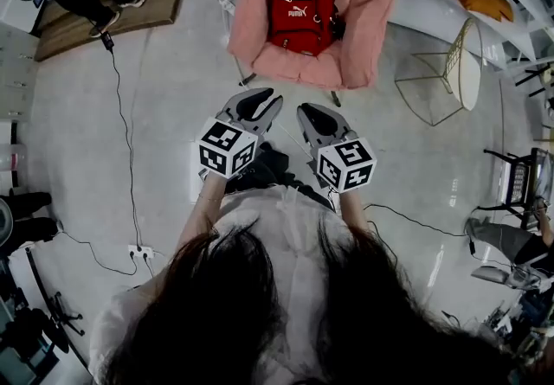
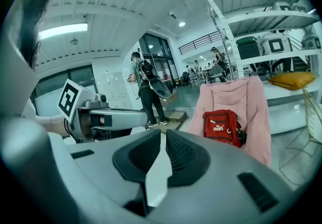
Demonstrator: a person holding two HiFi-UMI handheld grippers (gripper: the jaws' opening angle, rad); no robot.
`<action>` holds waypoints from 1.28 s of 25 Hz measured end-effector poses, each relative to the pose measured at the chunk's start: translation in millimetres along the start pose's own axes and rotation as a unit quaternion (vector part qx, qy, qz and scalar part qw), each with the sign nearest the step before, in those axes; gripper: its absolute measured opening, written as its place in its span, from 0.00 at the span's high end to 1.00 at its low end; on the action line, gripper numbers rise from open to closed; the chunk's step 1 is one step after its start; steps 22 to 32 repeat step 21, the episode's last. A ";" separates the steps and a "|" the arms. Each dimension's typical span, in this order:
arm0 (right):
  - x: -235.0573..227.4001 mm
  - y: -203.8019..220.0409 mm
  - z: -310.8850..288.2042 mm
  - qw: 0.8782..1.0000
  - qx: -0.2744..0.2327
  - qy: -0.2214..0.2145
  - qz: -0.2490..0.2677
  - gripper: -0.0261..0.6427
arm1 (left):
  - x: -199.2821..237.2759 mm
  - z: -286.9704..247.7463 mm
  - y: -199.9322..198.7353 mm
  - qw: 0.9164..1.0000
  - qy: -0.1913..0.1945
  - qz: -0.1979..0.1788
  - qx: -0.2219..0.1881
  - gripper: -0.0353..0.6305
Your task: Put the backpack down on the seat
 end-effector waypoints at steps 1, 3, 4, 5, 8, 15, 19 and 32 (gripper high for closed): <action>0.1 1.2 2.1 1.000 0.000 -0.001 0.000 0.89 | -2.3 0.2 1.1 1.000 -0.001 -0.001 0.002 0.79; 0.2 2.4 5.4 1.000 0.000 -0.002 0.000 0.89 | -5.2 0.0 2.5 1.000 -0.002 0.000 0.003 0.79; 0.8 2.9 6.9 1.000 -0.001 -0.002 0.000 0.89 | -6.5 0.4 3.0 1.000 -0.002 0.001 0.003 0.79; 1.6 3.4 8.5 1.000 -0.001 -0.002 0.000 0.89 | -8.0 1.1 3.2 1.000 -0.003 0.001 0.003 0.79; 2.0 3.5 13.8 1.000 -0.004 -0.003 -0.001 0.89 | -13.7 2.0 3.2 1.000 -0.004 -0.003 0.004 0.79; -1.9 6.8 21.2 1.000 -0.005 -0.004 -0.002 0.89 | -22.1 0.0 5.7 1.000 -0.006 -0.009 0.010 0.79; -6.0 5.1 21.4 1.000 -0.006 -0.004 -0.002 0.89 | -19.5 -0.7 3.1 1.000 -0.018 -0.011 0.008 0.79; -10.3 5.0 21.3 1.000 -0.009 -0.003 -0.003 0.89 | -17.1 -2.8 3.1 1.000 -0.023 -0.011 0.008 0.79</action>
Point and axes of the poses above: the fingertips, and each gripper's own axes: z backward along the fingers, x to its left, y out of its underside, the point moved 9 cm from there along z, backward along the fingers, and after that the axes turned 7 degrees about y, right-handed, at the moved point
